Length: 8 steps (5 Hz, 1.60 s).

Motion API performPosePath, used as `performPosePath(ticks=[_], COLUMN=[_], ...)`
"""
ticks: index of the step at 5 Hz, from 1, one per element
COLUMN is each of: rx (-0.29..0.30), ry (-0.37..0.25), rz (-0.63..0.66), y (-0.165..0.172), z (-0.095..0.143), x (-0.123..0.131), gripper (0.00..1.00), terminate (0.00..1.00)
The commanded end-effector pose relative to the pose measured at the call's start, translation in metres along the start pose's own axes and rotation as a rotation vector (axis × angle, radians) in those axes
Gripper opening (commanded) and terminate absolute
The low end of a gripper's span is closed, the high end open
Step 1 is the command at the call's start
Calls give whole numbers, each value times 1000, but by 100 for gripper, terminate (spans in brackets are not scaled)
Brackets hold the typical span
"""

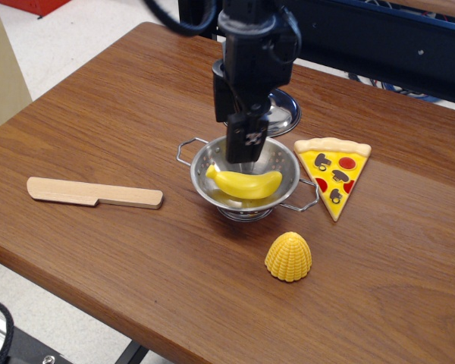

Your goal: Take banana out of colander

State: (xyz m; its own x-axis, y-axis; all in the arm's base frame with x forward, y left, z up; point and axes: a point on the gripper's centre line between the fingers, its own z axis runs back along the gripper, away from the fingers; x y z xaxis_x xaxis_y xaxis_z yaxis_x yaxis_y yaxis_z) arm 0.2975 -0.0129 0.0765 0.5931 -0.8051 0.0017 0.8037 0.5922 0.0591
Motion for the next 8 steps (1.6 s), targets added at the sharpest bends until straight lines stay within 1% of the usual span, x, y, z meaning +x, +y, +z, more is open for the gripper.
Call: performPosePath(ticks=[1,3,5,6,7,8], rx=[70,65,35,10,29,27], ry=[-76,-75,-49,-34,-21,-20], rz=[-211,-206,-198,-211,-203,-198], y=[18,14,8,5,4,7], z=[3,-15,-35,-43,-51,-51], x=[-6,-1,5,6,4,3], gripper=[100,100,100,100,0,0], terminate=[0,0,0,0,0,0])
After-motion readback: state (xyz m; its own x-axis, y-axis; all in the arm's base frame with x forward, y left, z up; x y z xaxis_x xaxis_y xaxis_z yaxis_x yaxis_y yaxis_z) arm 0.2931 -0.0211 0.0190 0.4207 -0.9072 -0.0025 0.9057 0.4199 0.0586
